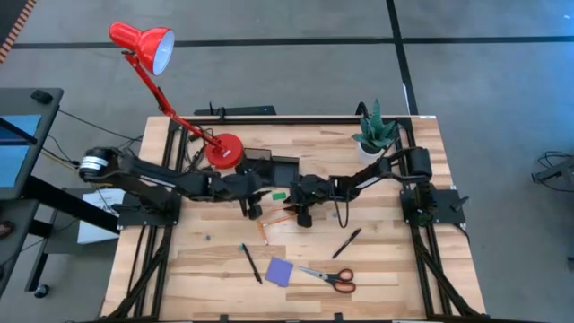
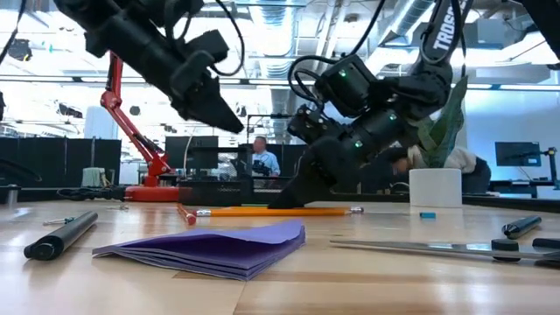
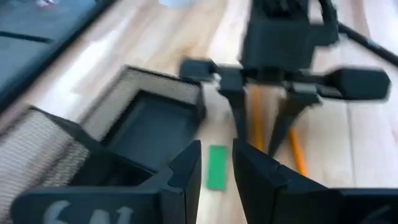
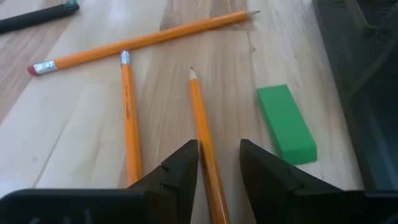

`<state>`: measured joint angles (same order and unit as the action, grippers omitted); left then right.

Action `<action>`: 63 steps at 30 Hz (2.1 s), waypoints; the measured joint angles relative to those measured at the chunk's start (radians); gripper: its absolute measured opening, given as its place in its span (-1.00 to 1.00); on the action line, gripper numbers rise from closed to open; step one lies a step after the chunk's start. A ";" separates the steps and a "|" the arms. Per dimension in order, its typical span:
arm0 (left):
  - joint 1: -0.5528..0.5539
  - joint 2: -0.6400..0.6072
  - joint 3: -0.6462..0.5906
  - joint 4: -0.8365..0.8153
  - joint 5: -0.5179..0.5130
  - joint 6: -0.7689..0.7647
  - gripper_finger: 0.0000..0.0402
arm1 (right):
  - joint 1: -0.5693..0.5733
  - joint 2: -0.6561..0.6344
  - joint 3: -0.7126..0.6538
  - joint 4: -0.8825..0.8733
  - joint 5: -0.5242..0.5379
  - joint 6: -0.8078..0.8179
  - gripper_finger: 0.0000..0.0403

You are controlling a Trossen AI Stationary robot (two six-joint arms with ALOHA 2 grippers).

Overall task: Pick and place office supplies into organizer
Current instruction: Put the top yellow pencil into the black desk organizer

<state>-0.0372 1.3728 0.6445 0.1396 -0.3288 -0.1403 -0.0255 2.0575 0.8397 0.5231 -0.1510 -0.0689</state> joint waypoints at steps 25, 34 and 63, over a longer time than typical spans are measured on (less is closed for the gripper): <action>-0.001 -0.062 0.001 -0.185 -0.087 -0.047 -0.59 | 0.063 -0.006 0.007 -0.049 0.112 0.068 -0.93; -0.002 -0.062 0.001 -0.190 -0.101 -0.047 -0.59 | 0.086 -0.030 -0.001 -0.029 0.125 0.105 -0.98; -0.002 -0.071 0.002 -0.190 -0.220 -0.047 -0.59 | 0.104 -0.176 -0.003 0.106 0.220 0.023 -0.98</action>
<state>-0.0391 1.3014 0.6464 -0.0505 -0.5484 -0.1871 0.0784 1.8812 0.8371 0.6290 0.0688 -0.0459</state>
